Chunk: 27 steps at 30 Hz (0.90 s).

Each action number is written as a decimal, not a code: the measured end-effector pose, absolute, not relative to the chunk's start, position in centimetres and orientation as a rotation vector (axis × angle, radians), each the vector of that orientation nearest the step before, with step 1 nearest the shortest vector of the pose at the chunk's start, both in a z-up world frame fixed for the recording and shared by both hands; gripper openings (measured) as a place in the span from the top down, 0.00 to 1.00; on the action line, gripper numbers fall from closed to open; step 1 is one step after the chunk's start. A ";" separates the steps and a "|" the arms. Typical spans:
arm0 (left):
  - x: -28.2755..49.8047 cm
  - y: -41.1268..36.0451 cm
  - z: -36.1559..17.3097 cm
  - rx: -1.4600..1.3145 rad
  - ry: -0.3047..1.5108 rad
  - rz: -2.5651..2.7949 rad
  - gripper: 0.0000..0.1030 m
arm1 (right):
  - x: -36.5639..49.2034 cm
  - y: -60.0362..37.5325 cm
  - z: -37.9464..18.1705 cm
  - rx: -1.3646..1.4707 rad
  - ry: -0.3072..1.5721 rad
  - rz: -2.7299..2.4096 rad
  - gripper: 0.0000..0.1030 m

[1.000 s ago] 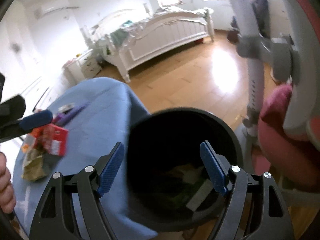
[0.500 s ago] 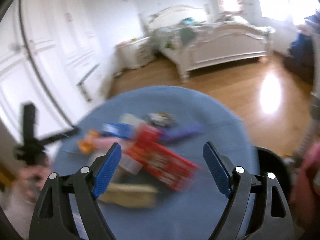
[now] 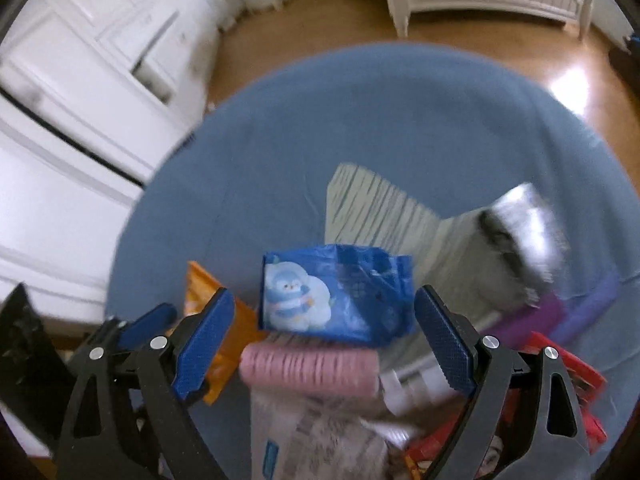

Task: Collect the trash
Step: 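Grasp the orange chip bag with the left gripper while the right grasps the blue wrapper, then carry the orange bag and blue wrapper in both grippers toward the bin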

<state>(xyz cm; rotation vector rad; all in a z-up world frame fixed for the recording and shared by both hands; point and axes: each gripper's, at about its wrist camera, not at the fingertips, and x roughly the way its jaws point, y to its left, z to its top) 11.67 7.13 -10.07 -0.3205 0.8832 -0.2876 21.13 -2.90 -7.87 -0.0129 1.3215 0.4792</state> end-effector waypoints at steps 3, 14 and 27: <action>12.0 7.1 -10.4 -0.307 0.900 -0.284 0.27 | 20.9 -2.2 -7.7 -0.085 1.277 0.455 0.27; 13.1 6.3 -10.1 -0.184 0.923 -0.203 0.65 | 16.4 -9.3 -2.1 0.267 1.049 0.640 0.52; 7.8 1.9 -1.8 -0.261 0.663 -0.357 0.67 | 5.1 -23.7 5.9 0.026 0.572 0.399 0.52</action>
